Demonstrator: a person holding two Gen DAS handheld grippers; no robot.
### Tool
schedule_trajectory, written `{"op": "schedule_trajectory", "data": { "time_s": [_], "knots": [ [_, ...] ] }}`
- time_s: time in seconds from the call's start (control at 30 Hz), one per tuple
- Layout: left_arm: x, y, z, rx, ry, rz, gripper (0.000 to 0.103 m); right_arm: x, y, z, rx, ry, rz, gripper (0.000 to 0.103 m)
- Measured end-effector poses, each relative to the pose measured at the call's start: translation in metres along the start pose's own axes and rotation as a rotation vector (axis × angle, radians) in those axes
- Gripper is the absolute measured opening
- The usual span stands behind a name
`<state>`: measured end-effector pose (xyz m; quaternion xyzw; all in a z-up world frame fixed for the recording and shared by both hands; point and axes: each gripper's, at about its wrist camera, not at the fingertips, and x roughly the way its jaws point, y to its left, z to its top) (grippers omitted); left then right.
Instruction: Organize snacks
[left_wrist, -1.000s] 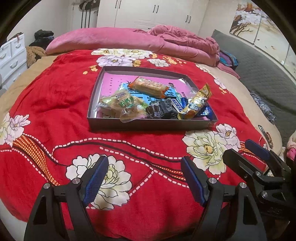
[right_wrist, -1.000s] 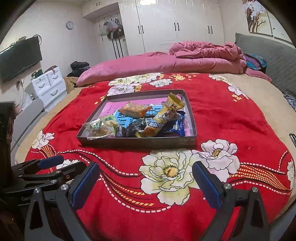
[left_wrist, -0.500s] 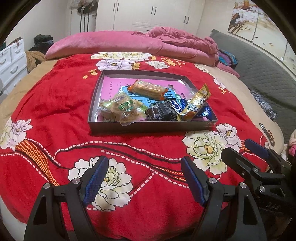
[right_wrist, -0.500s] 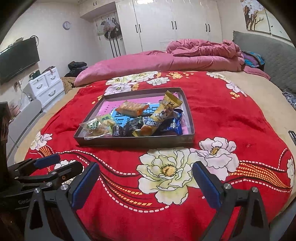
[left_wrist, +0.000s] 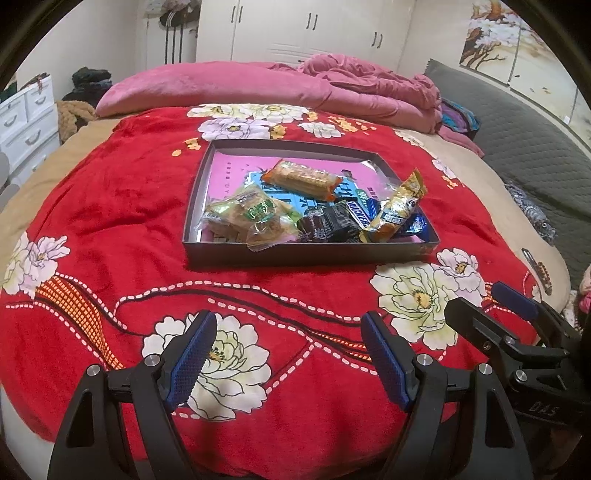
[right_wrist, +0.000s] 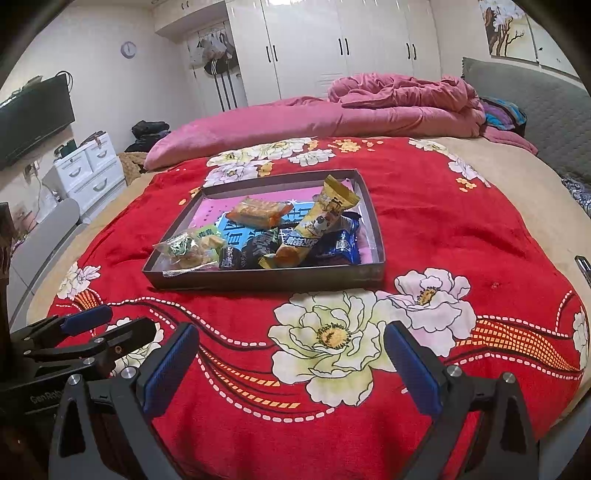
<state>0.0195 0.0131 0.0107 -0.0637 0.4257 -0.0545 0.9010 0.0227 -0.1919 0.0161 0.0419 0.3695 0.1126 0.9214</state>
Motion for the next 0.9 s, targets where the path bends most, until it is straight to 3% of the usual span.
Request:
{"op": "schedule_trajectory", "data": {
  "time_s": [0.6,0.83,0.9],
  "knots": [
    [0.002,0.000,0.002,0.000,-0.008,0.050,0.081,0.003,-0.005,0.000,0.025,0.007,-0.020,0.101],
    [-0.002,0.021,0.017,-0.093,-0.059,0.041,0.081,0.011,-0.027,0.012,0.097,-0.016,-0.040,0.102],
    [-0.001,0.035,0.029,-0.109,-0.079,0.082,0.081,0.014,-0.045,0.024,0.132,-0.037,-0.070,0.102]
  ]
}}
